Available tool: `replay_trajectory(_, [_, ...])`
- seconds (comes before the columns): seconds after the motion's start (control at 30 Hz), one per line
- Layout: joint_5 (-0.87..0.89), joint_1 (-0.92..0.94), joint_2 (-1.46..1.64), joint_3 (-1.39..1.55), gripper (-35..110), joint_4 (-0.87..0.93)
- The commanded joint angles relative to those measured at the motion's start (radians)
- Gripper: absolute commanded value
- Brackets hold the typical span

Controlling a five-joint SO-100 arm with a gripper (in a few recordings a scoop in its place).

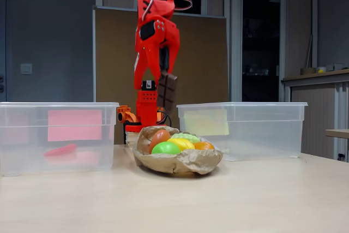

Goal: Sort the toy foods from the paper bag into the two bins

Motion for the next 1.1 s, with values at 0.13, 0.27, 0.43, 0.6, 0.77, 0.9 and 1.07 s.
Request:
replay_trajectory(0.13, [0.259, -0.149, 0.468, 0.405, 0, 0.011])
replay_trajectory(0.27, [0.469, -0.264, 0.653, 0.607, 0, 0.012])
replay_trajectory(0.43, [0.727, -0.442, 0.788, 0.726, 0, 0.012])
replay_trajectory(0.6, [0.940, -0.597, 0.848, 0.767, 0, 0.012])
replay_trajectory(0.77, [1.097, -0.764, 0.862, 0.813, 0, -0.018])
replay_trajectory(0.9, [1.402, -0.963, 0.890, 0.962, 0, -0.041])
replay_trajectory(1.07, [1.888, -1.190, 0.925, 1.158, 0, -0.124])
